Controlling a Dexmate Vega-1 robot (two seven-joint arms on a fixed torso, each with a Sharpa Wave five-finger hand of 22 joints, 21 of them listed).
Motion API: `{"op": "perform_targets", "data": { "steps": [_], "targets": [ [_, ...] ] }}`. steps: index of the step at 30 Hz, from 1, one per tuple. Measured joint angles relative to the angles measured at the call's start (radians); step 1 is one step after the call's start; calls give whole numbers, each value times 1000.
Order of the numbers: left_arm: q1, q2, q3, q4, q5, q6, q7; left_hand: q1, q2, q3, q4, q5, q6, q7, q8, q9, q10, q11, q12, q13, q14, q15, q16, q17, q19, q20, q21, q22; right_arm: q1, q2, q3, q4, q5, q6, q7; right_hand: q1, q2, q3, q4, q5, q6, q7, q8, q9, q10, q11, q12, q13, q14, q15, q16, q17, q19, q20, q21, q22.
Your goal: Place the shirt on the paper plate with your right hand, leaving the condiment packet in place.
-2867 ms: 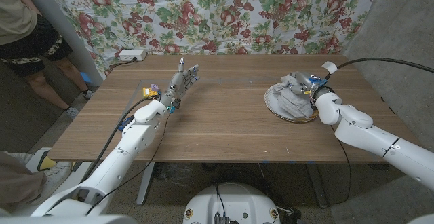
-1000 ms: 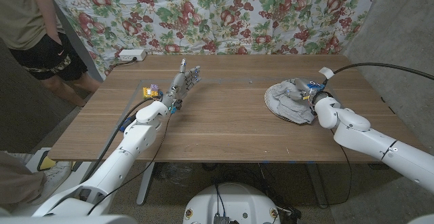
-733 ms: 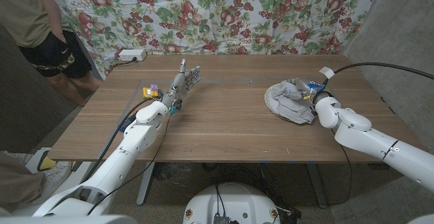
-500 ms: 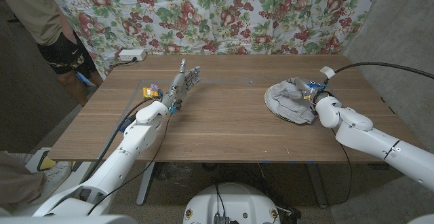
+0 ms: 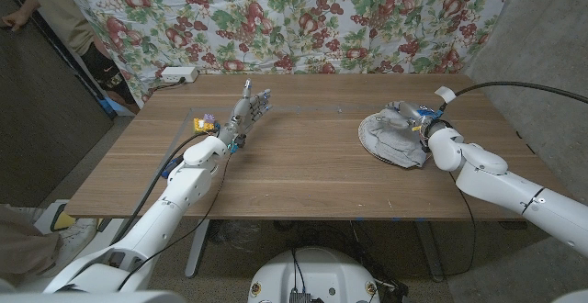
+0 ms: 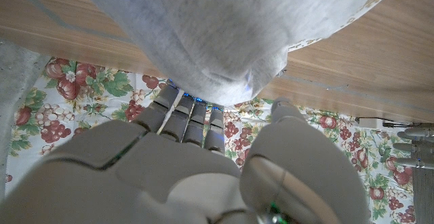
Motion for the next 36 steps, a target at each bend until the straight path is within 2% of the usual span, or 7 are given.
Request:
{"op": "perform_targets", "data": {
  "steps": [4, 10, 16, 19, 28, 31, 36],
  "targets": [
    [-4, -1, 0, 6, 0, -5, -11, 0, 0, 0, 0, 0, 0, 0, 0, 0, 0, 0, 0, 0, 0, 0, 0, 0, 0, 0, 0, 0, 0, 0, 5, -9, -5, 0, -6, -11, 0, -4, 4, 3, -4, 4, 0, 0, 0, 0, -7, 0, 0, 0, 0, -4, -11, 11, 0, 0],
    [-6, -1, -1, 8, 0, -5, -19, 0, 0, 0, 0, 0, 0, 0, 0, 0, 4, -4, 0, 0, 0, 0, 0, 0, 0, 0, 0, 0, -3, -3, 13, -22, -10, -2, -12, -29, 5, -14, 8, 8, -9, 2, 0, -4, 0, 0, -15, 0, -9, -2, 6, -7, -17, 55, -8, 0],
    [-7, 0, -2, 8, 0, -5, -21, 0, 0, 0, 0, 0, 0, 0, 0, 0, 7, -7, 0, 0, -6, -5, 0, 0, -1, 2, 0, 0, -5, -4, 16, -26, -16, -10, -19, -29, 5, -18, 4, 14, -14, -4, 0, -5, 0, 0, -19, 0, -11, 0, 11, -9, -16, 67, -8, 0],
    [-7, 1, -2, 7, 0, -5, -27, 0, 0, 0, 0, 0, 0, 0, 0, 0, 4, -11, 0, 0, -5, -5, 0, 0, -2, 38, 0, 0, -14, -10, 24, -41, -16, -13, -21, -29, 6, -22, 0, 14, -14, -4, 0, -5, 0, 0, -19, 0, -11, 0, 11, -13, -21, 83, -15, 0],
    [4, 7, -4, -11, 0, -5, -27, 0, 0, -3, 3, 0, -1, -10, 0, 0, 9, -17, 0, 0, -5, -5, 0, 0, -15, 97, 0, 0, -28, -21, 38, -61, -18, -17, -28, -35, 10, -25, -3, 20, -19, -8, 0, -5, 0, 0, -26, 0, -11, 0, 11, -14, -26, 96, -15, 0],
    [9, 9, -4, -19, 0, 0, -24, 0, 0, -3, 3, 0, -1, -10, 0, 0, 3, -22, 0, 0, -5, -5, 0, 0, -22, 133, 0, 0, -31, -24, 41, -67, -18, -17, -30, -38, 7, -30, 0, 23, -24, -6, 0, -9, 0, -1, -26, 0, -11, 0, 11, -19, -27, 117, -22, 0],
    [15, 14, -5, -29, -1, 5, -21, 0, 0, -6, 6, 0, 4, -15, 0, 0, 7, -26, 0, 0, -5, -5, 0, 0, -25, 162, 0, 0, -33, -27, 46, -74, -18, -13, -34, -45, 13, -34, -4, 29, -30, -5, -4, -10, -4, -4, -34, 0, -18, 0, 11, -22, -28, 140, -26, 0]
  ]
}}
